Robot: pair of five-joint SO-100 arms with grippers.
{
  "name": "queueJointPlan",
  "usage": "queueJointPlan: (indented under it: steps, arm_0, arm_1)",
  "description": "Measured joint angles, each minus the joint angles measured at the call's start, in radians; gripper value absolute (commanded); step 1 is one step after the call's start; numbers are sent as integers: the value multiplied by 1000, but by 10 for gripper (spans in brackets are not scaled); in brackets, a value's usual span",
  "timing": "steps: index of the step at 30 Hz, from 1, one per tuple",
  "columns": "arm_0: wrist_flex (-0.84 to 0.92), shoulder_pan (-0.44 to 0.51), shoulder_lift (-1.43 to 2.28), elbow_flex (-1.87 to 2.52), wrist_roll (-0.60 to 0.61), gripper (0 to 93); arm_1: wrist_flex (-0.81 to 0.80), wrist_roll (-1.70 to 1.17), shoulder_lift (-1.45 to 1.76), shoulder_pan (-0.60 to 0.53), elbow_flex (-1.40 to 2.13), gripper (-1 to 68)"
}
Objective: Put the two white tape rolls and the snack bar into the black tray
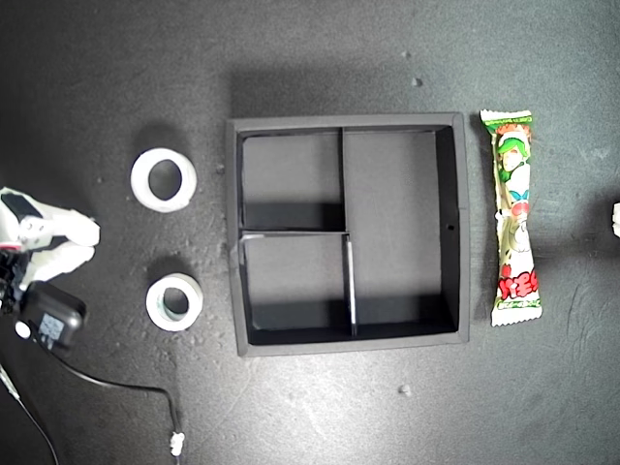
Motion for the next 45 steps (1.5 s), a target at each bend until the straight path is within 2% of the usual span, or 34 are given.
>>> queueJointPlan:
  steps: [2, 4, 6, 9, 12, 15, 18, 21, 26, 30, 34, 36, 38, 40, 45]
  arm_0:
    - [0, 0, 0, 0, -8, 1]
    - [0, -34, 0, 0, -87, 1]
    - [0, -37, 0, 0, -100, 1]
    - [0, -37, 0, 0, -97, 1]
    - [-14, -29, 0, 0, -66, 0]
    - [-126, 17, 0, 0, -12, 0]
    - [-267, 20, 0, 0, 118, 0]
    - [-345, 9, 0, -11, 247, 22]
    - [-545, -18, 0, -55, 380, 112]
    - [-672, -69, 0, -72, 391, 143]
    - [-695, -98, -29, -117, 367, 135]
    - [-715, -100, -164, -164, 359, 134]
    - [-724, -106, -336, -242, 356, 131]
    - [-726, -124, -525, -337, 351, 127]
    - [-690, -172, -772, -439, 321, 110]
  arm_1:
    - [3, 0, 0, 5, 0, 0]
    - [5, -2, 2, 123, 0, 0]
    - [12, 21, 3, 256, 0, 0]
    - [25, 23, 3, 298, 0, -1]
    - [-2, 12, -6, 288, 0, -2]
    - [-40, 8, -8, 259, 0, -2]
    - [-104, -5, -9, 239, 0, -3]
    - [-239, -212, -9, 222, 0, -4]
    - [-569, -551, -9, 41, 0, -2]
    - [-732, -476, -9, 15, 0, -2]
    - [-690, -6, -11, 81, 0, -2]
    - [-704, 235, -11, 77, 0, -2]
    - [-755, 351, -11, 77, 0, -2]
    - [-778, 331, -11, 66, -5, -2]
    - [-867, 61, -11, -3, -43, -1]
